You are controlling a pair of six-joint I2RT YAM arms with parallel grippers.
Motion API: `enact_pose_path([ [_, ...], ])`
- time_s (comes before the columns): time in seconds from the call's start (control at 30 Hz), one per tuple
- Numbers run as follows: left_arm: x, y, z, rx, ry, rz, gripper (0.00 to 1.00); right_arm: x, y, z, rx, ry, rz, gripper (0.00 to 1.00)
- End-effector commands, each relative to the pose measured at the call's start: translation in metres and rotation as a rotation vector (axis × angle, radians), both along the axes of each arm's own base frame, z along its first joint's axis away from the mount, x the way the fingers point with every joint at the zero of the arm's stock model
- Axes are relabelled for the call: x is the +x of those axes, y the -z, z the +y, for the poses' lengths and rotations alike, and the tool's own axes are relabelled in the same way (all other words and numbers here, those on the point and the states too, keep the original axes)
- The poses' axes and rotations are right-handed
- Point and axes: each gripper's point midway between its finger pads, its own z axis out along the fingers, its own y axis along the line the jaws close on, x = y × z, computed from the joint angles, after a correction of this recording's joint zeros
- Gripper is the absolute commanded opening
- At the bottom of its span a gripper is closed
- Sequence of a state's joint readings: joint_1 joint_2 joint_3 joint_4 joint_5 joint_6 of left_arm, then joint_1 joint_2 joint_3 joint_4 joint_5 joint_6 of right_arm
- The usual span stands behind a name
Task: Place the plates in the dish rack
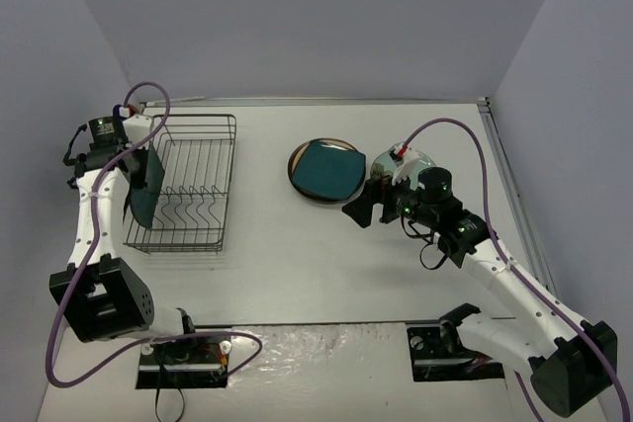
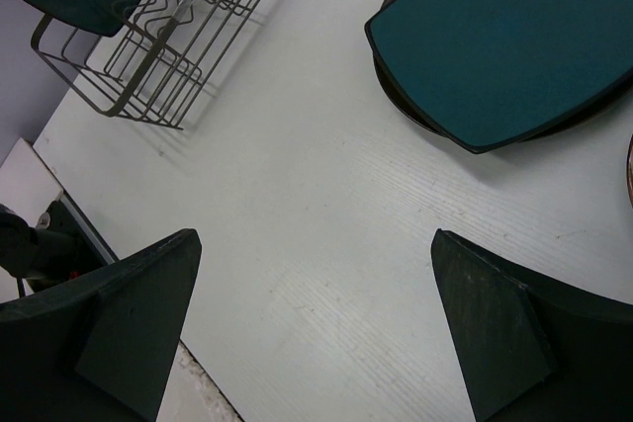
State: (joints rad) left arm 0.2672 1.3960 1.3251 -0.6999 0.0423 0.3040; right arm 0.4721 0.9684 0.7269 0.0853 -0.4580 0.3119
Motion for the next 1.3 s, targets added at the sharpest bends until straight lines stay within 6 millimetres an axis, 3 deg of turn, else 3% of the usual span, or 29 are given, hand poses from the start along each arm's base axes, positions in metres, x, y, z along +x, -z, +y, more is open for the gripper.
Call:
enact_pose_path([
  [0.0,0.029,-0.038,0.015,0.021,-0.022,-0.18,0.0,0.005,-0.015,0.002,0.018,0.001,-0.067,1.0],
  [0.37,0.023,-0.018,0.017,-0.011,-0.055,-0.108,0.0,0.007,-0.011,0.0,0.006,0.017,-0.063,1.0],
  [0.67,0.021,-0.006,0.019,-0.039,-0.078,-0.088,0.11,0.009,-0.009,-0.001,-0.002,0.025,-0.055,1.0],
  [0.7,0.021,-0.005,0.02,-0.042,-0.088,-0.086,0.17,0.009,-0.008,-0.001,-0.004,0.026,-0.054,1.0],
  [1.1,0.017,-0.013,0.031,-0.01,-0.156,-0.114,0.39,0.009,-0.005,-0.003,-0.018,0.031,-0.036,1.0],
  [1.27,0.014,-0.028,0.034,0.001,-0.191,-0.149,0.62,0.01,0.0,-0.004,-0.019,0.05,-0.013,1.0],
])
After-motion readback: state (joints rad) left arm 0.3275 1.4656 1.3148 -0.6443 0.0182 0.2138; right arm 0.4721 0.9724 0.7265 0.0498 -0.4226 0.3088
